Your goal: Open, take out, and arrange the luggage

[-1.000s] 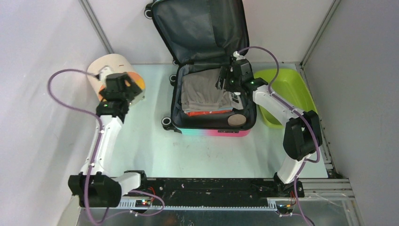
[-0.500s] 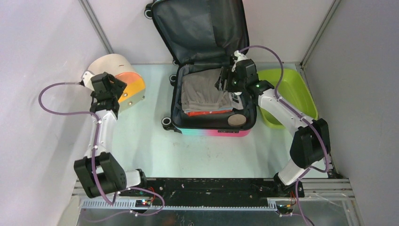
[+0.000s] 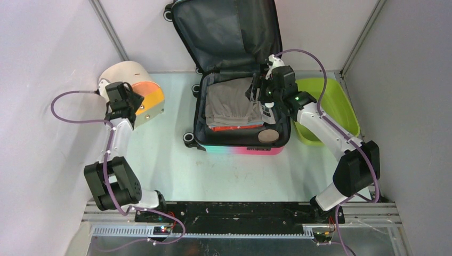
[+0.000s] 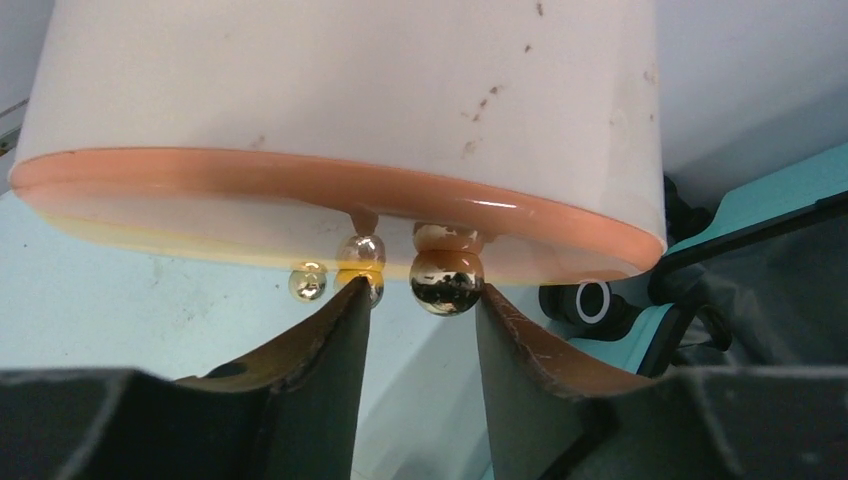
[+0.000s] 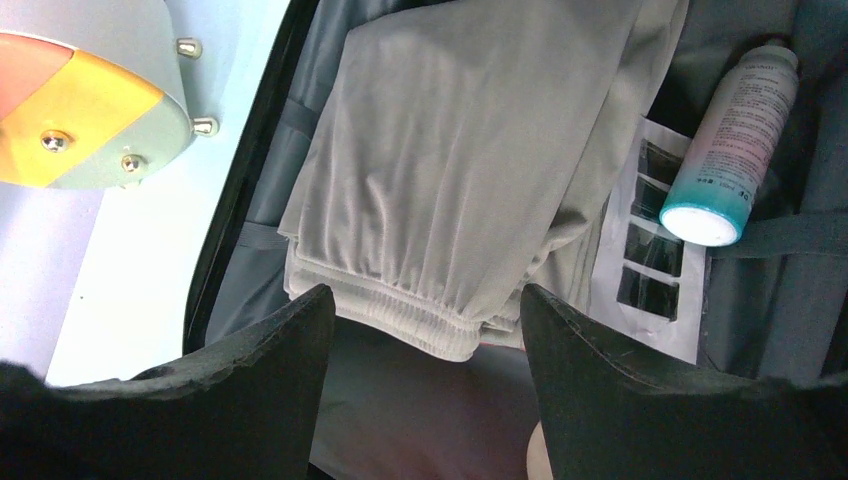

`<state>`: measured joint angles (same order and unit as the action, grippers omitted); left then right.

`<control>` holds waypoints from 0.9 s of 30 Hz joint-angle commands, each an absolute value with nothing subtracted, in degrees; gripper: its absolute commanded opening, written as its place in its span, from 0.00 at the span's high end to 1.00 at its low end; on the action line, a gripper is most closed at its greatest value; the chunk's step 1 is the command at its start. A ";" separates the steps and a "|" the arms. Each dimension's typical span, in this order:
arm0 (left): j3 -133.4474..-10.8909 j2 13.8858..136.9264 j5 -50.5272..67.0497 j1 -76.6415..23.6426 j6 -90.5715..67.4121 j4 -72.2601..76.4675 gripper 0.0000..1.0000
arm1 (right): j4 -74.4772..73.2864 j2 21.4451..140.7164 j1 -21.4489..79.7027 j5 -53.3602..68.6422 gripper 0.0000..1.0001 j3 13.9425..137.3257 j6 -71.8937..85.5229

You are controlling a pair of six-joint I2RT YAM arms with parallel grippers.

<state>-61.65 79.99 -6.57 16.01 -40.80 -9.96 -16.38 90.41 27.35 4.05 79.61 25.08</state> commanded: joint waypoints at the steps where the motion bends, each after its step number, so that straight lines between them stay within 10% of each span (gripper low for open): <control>1: -64.72 80.41 -6.18 17.06 -38.77 -6.63 0.55 | -15.87 88.77 27.20 2.91 0.29 79.48 24.79; 12: -64.97 79.53 -1.31 17.24 -39.28 -8.04 0.98 | -15.42 90.11 27.16 3.39 0.29 78.26 26.31; 27: -59.59 69.66 -2.14 17.18 -39.73 -17.97 1.00 | -17.54 88.87 26.86 4.24 0.28 76.77 26.11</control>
<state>-60.49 73.80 -0.97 16.69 -39.68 -15.66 -17.85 90.43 27.24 4.47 77.43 26.35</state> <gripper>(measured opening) 0.225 0.715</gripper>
